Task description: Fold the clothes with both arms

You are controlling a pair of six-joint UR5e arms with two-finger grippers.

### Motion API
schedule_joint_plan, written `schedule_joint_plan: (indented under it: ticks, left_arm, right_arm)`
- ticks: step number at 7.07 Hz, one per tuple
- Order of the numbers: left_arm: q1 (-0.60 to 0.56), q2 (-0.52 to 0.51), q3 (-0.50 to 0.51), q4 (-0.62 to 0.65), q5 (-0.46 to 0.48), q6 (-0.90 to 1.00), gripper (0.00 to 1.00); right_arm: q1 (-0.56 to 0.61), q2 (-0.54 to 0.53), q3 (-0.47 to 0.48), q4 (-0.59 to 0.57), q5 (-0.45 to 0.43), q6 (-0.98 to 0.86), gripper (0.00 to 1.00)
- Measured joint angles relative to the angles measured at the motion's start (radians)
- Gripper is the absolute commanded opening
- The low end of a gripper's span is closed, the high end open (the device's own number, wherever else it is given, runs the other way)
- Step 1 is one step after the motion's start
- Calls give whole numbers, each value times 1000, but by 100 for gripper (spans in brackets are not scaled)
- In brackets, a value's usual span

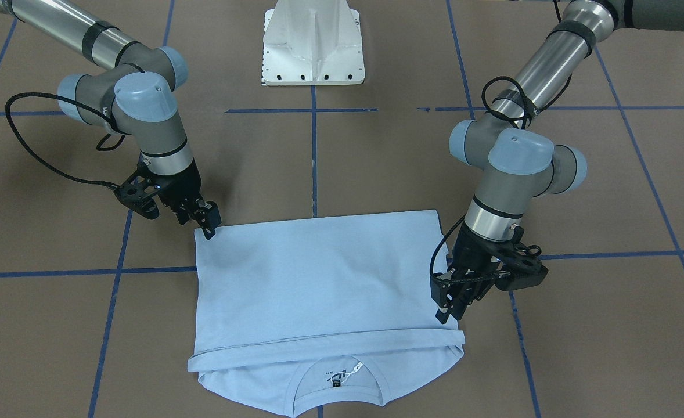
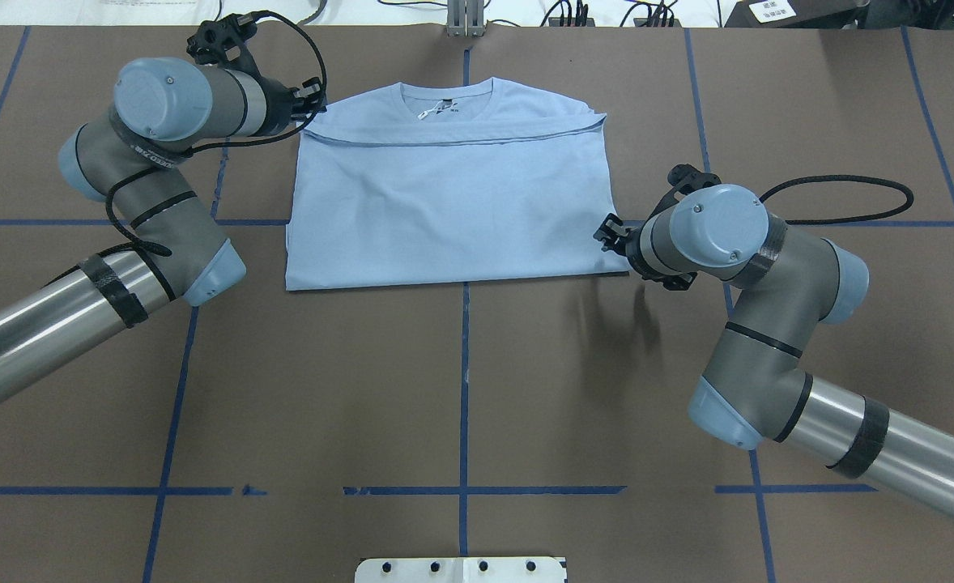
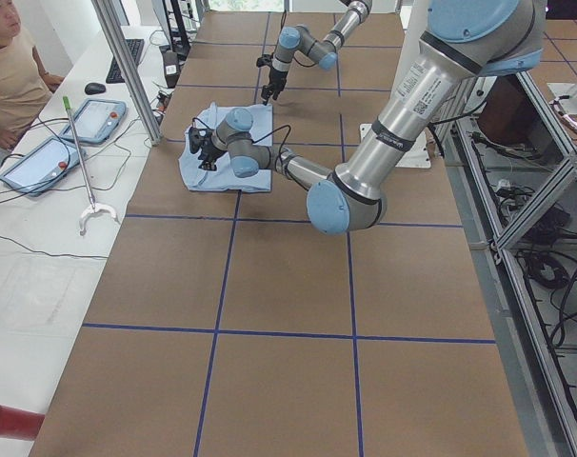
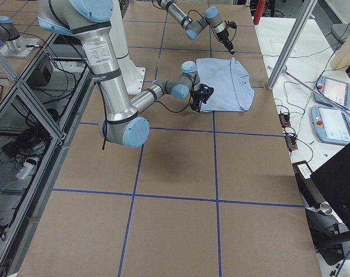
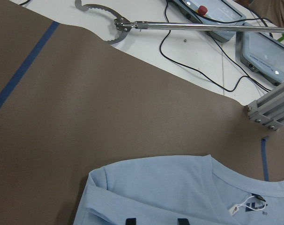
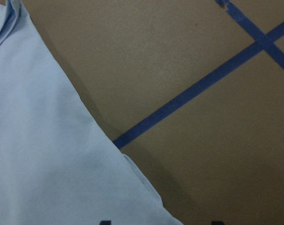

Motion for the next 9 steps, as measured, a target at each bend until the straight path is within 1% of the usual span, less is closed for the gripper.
schedule_joint_plan:
  ticks: [2, 3, 4, 5, 6, 9]
  left_arm:
    - [0, 3, 0, 0, 0, -1, 41]
    - [0, 4, 0, 0, 0, -1, 41]
    - [0, 4, 0, 0, -1, -1, 41]
    - [0, 5, 0, 0, -1, -1, 41]
    - [0, 6, 0, 0, 0, -1, 41]
    - [0, 6, 0, 0, 2, -1, 41]
  right_arm:
    - [-3, 7, -19, 3, -1, 1, 74]
    - [-3, 8, -27, 5, -2, 1, 67]
    - [-3, 12, -31, 5, -2, 0, 45]
    - [-3, 16, -32, 2, -3, 1, 15]
    - [-3, 19, -34, 1, -3, 1, 0]
    - [3, 24, -38, 6, -2, 0, 0]
